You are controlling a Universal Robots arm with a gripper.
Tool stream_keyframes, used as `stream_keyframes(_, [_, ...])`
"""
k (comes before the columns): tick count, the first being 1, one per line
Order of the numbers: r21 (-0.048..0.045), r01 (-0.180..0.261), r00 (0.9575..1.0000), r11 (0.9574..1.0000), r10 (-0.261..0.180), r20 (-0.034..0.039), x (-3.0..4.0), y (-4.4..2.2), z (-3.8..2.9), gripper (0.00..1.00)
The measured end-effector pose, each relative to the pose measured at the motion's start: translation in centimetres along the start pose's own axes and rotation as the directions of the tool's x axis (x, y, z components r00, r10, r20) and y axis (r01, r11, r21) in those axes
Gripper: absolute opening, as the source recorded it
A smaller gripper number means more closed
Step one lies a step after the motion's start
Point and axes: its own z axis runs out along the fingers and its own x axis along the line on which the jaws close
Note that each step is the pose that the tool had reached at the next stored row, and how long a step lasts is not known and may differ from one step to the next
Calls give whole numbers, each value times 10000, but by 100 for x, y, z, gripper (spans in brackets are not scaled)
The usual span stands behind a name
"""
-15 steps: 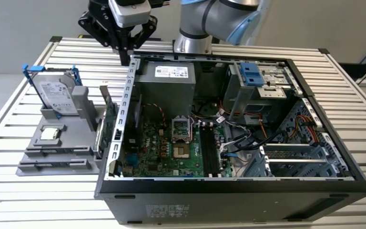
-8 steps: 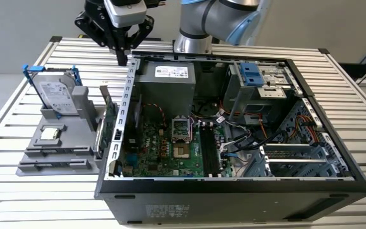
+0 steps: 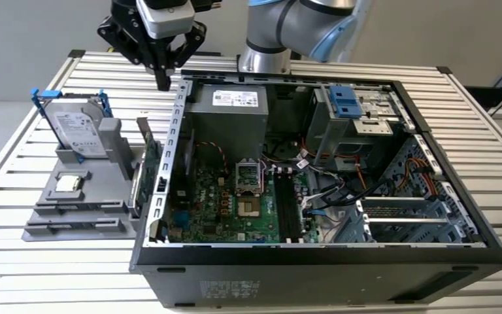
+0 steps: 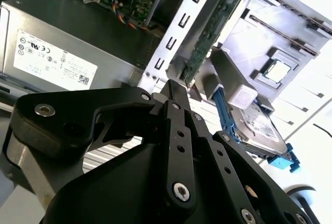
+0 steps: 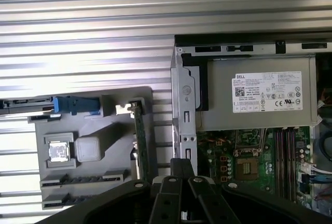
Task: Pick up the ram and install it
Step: 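Reach for the ram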
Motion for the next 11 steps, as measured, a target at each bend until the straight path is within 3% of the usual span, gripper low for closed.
stream_keyframes(11, [0,13,10000,10000,-13,-4,92,-7,19,0])
